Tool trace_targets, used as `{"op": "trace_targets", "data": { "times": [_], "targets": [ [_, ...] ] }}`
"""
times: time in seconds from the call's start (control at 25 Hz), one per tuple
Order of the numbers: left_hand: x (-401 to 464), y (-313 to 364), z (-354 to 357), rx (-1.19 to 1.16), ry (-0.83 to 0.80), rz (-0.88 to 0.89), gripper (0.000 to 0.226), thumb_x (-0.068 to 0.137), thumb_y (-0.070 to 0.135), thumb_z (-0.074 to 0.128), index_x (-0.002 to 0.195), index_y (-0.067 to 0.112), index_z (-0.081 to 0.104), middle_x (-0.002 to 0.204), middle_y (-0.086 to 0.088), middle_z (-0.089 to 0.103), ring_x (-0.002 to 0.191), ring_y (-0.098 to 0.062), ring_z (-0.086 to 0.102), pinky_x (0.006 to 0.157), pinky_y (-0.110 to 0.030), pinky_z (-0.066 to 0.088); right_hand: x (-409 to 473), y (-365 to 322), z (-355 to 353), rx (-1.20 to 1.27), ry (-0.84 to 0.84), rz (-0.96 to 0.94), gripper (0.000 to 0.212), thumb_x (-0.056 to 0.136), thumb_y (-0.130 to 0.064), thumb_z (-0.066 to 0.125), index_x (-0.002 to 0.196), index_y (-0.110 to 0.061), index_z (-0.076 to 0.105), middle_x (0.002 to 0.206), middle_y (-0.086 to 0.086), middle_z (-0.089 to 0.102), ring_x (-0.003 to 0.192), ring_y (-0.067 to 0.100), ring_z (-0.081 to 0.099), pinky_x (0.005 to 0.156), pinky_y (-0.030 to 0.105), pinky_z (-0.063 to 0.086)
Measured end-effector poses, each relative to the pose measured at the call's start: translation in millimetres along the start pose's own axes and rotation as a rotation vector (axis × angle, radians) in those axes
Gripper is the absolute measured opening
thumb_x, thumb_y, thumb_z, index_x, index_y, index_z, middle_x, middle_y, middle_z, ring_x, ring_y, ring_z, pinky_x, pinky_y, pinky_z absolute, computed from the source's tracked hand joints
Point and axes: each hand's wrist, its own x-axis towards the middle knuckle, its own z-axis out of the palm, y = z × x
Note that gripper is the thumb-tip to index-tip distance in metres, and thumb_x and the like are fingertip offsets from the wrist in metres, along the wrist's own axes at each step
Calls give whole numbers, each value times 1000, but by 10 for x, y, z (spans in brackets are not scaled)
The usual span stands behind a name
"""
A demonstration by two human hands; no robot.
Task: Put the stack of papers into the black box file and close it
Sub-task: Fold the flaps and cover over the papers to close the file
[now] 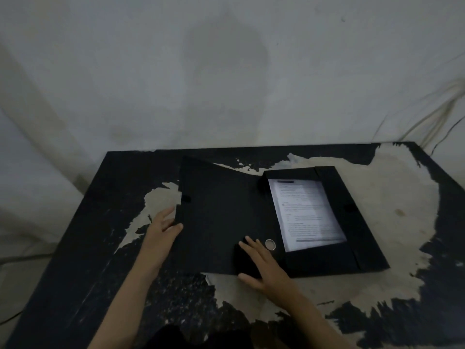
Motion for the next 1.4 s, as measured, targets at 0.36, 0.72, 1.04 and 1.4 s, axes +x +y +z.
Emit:
{"op": "trace_targets", "data": {
  "times": [0.36,0.72,1.04,1.4],
  "targets": [
    [-398,654,714,67,-367,486,29,90,41,33,115,51,45,118,28,52,107,9,55,85,-14,48,-248,-454,-513,137,605,-453,82,83,-20,58,139,-45,3,155,-14,-2,139,-1,18,104,22,39],
    [-242,-71,1514,639,-688,646,62,98,23,37,137,46,-5,148,26,-18,143,-4,1,121,-34,18,-605,183,-740,-241,1217,-161,53,88,-39,50,131,-25,23,142,16,18,138,24,20,116,22,21],
    [-92,-486,1661,1074,-746,614,64,99,29,32,148,23,-8,156,6,-19,148,-15,-6,121,-34,4,-784,789,-685,-39,1220,288,63,71,-9,75,126,-13,45,148,3,4,140,18,3,106,48,26],
    [-42,-458,1837,1267,-765,618,63,99,31,32,148,21,-6,160,1,-13,147,-19,-12,122,-38,1,-749,1302,-595,28,1061,626,61,78,-21,71,130,-10,41,144,27,18,128,45,29,102,63,35]
  ]
}}
